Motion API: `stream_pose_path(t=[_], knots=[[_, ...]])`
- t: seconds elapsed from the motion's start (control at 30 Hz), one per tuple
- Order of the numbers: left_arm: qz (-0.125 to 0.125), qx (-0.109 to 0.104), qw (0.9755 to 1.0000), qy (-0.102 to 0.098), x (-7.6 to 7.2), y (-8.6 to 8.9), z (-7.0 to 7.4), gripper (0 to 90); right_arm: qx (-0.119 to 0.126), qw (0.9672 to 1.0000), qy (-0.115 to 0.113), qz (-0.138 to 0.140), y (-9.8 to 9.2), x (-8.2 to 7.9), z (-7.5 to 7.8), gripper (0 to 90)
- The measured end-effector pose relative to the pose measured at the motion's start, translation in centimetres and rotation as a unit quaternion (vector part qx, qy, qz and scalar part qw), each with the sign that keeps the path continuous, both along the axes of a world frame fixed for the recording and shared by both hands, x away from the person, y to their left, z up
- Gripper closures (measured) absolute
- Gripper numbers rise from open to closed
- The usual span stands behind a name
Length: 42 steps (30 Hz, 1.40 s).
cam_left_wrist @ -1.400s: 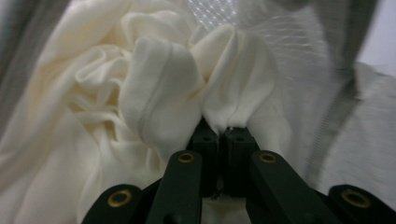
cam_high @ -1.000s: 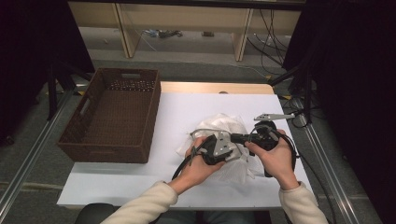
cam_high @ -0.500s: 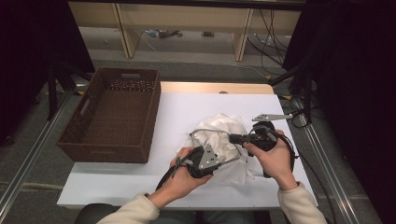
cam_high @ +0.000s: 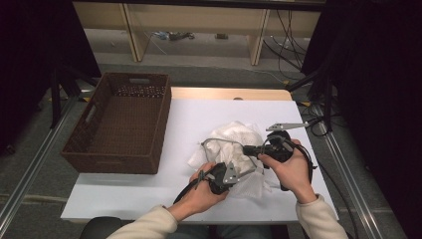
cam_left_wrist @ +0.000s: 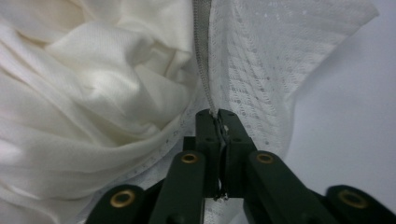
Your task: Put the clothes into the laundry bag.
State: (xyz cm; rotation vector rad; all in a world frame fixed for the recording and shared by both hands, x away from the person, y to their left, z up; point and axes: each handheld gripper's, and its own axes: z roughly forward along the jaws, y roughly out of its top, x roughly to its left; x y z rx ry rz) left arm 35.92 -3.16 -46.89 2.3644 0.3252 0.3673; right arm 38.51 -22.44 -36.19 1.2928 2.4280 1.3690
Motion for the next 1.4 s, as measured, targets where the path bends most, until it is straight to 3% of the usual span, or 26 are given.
stream_pose_path(t=[0.2,0.43,0.6,0.7,0.77,0.93,1.03,1.13,1.2,1.27,1.3,1.33,1.4], knots=[[-0.007,-0.023,0.9996,0.017,-0.7,-0.1,1.2,89.0,-0.014,0.9998,0.016,-0.002,0.0,-0.2,-0.1,90.0],[-0.034,-0.047,0.9983,0.005,-2.6,-1.4,2.7,89.0,-0.041,0.9985,0.035,0.012,0.1,-0.3,-0.9,90.0],[-0.050,-0.045,0.9977,0.006,-3.4,-2.5,2.9,89.0,-0.087,0.9939,0.058,0.035,0.4,-0.3,-2.2,90.0],[-0.057,-0.042,0.9975,0.008,-3.6,-3.0,2.8,88.9,-0.099,0.9916,0.073,0.039,0.5,-0.3,-2.9,90.0],[-0.068,-0.032,0.9972,0.007,-3.7,-3.2,2.8,88.9,-0.108,0.9900,0.085,0.030,0.4,-0.4,-3.1,90.0],[-0.070,-0.047,0.9964,0.005,-3.8,-3.6,2.9,87.2,-0.117,0.9886,0.093,0.016,-0.6,-0.2,-3.7,90.0],[-0.039,-0.072,0.9966,-0.001,-3.5,-2.8,3.8,68.7,-0.108,0.9904,0.087,0.002,-1.1,-0.2,-3.9,90.0],[-0.005,-0.096,0.9951,-0.024,-3.1,-0.7,5.2,59.1,-0.106,0.9915,0.075,0.009,-1.5,0.1,-3.9,90.0],[0.037,-0.102,0.9935,-0.034,-2.7,1.5,6.0,56.5,-0.103,0.9918,0.074,0.004,-1.6,0.0,-3.9,90.0],[0.081,-0.110,0.9899,-0.038,-2.1,4.0,6.2,56.5,-0.105,0.9917,0.074,0.007,-1.6,0.1,-3.9,90.0],[0.114,-0.111,0.9868,-0.030,-1.6,5.5,5.9,56.5,-0.107,0.9914,0.075,0.008,-1.6,0.1,-3.9,90.0],[0.130,-0.109,0.9852,-0.023,-1.3,6.4,5.7,56.5,-0.108,0.9913,0.075,0.008,-1.6,0.1,-3.9,90.0],[0.173,-0.110,0.9787,0.007,-0.2,8.5,4.5,56.4,-0.108,0.9910,0.079,0.007,-1.5,0.1,-3.9,90.0]])
